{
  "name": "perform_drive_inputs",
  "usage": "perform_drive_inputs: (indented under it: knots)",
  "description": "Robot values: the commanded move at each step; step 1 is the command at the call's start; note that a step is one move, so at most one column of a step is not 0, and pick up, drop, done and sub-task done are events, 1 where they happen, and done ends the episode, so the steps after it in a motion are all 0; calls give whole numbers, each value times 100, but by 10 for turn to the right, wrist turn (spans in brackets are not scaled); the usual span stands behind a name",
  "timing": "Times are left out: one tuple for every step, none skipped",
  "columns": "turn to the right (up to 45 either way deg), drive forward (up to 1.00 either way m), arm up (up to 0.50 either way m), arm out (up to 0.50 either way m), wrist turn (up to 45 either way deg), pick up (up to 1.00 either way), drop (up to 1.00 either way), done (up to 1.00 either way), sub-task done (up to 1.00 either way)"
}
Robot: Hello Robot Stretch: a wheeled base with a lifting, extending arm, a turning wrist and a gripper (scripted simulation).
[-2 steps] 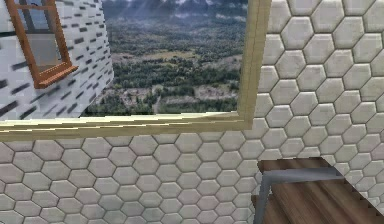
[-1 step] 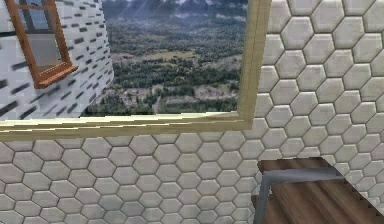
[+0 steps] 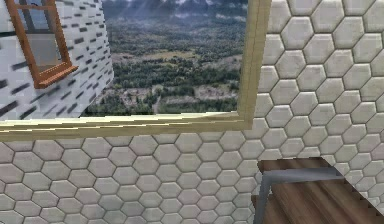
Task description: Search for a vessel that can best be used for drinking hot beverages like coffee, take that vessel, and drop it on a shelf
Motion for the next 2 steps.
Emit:
perform_drive_inputs:
  knots:
    - [0,0,0,0,450,0,0,0,0]
    - [0,0,0,0,240,0,0,0,0]
